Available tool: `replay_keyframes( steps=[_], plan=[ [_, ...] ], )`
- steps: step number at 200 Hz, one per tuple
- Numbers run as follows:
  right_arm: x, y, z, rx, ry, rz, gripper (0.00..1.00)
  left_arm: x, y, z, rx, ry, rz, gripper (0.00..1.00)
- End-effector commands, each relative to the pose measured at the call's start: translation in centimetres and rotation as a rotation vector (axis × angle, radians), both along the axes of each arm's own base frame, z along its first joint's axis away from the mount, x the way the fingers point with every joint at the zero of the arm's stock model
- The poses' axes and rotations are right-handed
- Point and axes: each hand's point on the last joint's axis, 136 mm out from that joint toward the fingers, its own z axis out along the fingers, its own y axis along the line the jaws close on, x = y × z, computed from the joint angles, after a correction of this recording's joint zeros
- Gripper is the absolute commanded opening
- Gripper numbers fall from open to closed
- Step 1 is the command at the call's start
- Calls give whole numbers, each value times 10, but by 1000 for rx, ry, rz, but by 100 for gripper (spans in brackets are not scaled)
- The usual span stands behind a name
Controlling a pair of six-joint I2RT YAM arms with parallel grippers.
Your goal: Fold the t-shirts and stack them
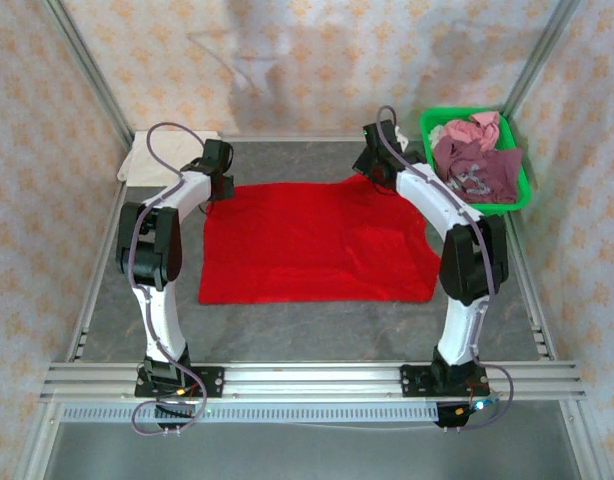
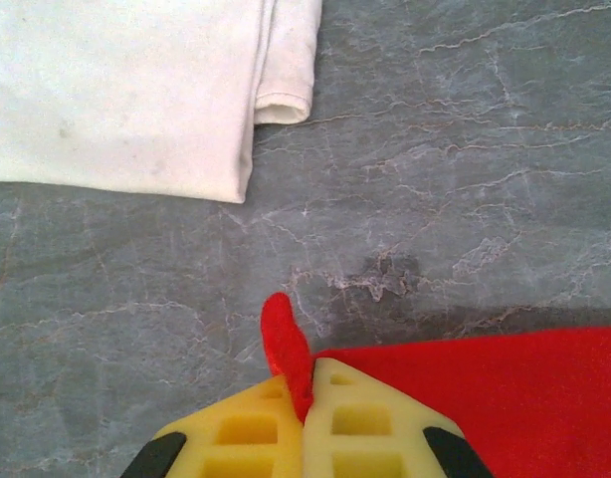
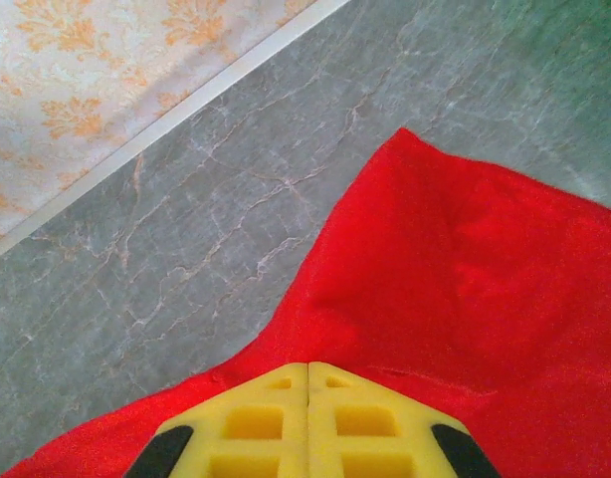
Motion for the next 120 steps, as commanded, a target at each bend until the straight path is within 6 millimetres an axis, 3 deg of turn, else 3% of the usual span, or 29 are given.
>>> replay_keyframes(
  steps=[1,45,98,120],
  plan=[
    [-18,-5,34,-52,-46,15,0,-1,9,21,61,-53,12,0],
    [-47,-6,37,-94,-27,40,0,-11,12,13,82,-35,31,0],
    [-74,-8,25,-99,7,55,0,-19,9,14,102,-39,32,0],
    [-84,-6,19,-98,17,66,0,-28,10,11,130,-34,57,14]
  ],
)
